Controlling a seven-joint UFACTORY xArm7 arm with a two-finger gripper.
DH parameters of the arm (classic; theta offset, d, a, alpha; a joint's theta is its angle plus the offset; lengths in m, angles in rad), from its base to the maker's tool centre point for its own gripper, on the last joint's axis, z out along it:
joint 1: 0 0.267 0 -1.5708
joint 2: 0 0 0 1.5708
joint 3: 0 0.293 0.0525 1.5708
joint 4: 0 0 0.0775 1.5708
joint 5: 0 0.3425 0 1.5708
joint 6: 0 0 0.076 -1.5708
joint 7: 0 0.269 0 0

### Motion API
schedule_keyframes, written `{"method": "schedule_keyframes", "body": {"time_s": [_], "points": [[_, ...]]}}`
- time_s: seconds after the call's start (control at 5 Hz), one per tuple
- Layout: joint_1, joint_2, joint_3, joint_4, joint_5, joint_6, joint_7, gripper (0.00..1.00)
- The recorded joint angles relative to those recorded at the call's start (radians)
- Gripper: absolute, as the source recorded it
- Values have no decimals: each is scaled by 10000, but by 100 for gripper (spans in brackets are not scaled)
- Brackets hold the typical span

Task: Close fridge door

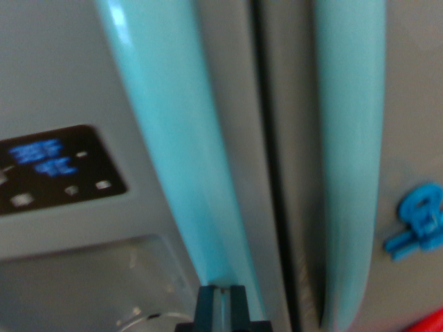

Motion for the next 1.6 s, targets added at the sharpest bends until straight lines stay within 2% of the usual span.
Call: {"method": "schedule_keyframes", "body": {"time_s": [0.2, 0.4, 0.6, 1.6], "points": [[0, 696, -140, 582, 0, -2, 0, 100], [0, 696, -140, 582, 0, -2, 0, 100], [-7, 1235, -163, 1054, 0, 16, 0, 100], [-8, 1215, -167, 1048, 0, 42, 0, 100]]}}
